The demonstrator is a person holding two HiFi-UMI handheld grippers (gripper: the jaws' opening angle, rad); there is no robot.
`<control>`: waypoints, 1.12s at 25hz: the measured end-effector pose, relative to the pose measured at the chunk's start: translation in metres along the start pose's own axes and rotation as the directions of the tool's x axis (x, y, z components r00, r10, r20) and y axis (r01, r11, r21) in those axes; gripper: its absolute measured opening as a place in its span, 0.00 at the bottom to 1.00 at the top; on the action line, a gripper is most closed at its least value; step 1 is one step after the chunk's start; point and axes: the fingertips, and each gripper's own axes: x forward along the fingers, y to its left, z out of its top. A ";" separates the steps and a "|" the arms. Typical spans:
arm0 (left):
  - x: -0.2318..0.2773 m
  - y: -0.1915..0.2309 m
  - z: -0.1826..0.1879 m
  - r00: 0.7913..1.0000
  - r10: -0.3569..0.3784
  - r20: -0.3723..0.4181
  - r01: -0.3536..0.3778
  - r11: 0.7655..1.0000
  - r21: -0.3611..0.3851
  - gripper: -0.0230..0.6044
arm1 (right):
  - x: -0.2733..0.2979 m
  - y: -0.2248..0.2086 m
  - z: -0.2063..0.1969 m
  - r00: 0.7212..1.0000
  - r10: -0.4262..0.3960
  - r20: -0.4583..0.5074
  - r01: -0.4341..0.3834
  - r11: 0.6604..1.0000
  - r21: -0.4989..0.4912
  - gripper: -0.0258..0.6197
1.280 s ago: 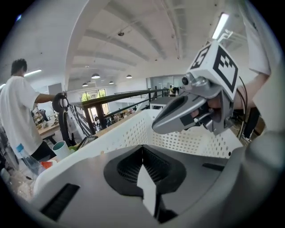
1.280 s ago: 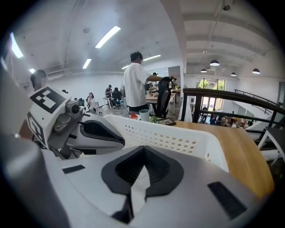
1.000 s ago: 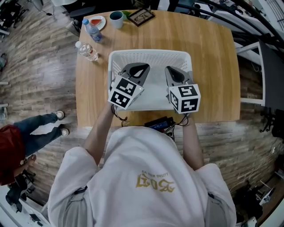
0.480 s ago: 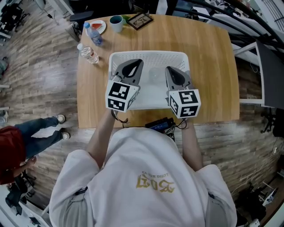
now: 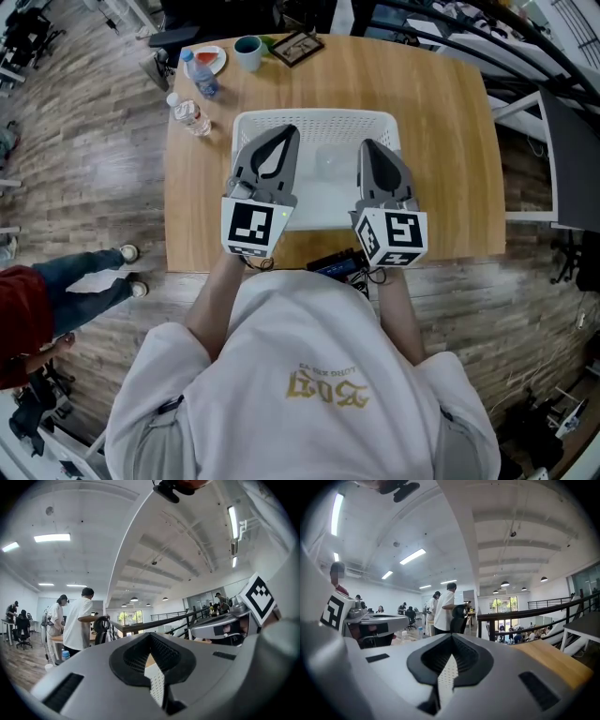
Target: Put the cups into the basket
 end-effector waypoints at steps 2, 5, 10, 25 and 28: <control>-0.004 0.002 0.003 1.000 0.008 0.014 -0.008 1.000 -0.011 0.05 | -0.003 0.002 0.006 1.000 -0.006 0.030 0.006 1.000 -0.002 0.06; -0.007 0.004 0.007 0.999 0.022 0.026 -0.022 1.000 -0.012 0.05 | -0.006 0.004 0.010 0.999 -0.008 0.042 0.008 1.000 -0.007 0.06; -0.008 0.001 0.006 0.999 0.025 0.021 -0.025 1.000 0.005 0.05 | -0.007 0.004 0.007 1.000 -0.008 0.030 0.009 1.000 -0.022 0.05; -0.002 0.000 -0.003 1.000 0.000 -0.006 0.000 1.000 -0.001 0.05 | -0.004 0.008 0.008 0.999 0.034 0.041 -0.033 0.999 -0.017 0.05; -0.002 0.000 -0.006 1.000 -0.007 -0.012 0.007 1.000 -0.003 0.05 | -0.003 0.009 0.007 0.999 0.034 0.036 -0.033 0.999 -0.024 0.05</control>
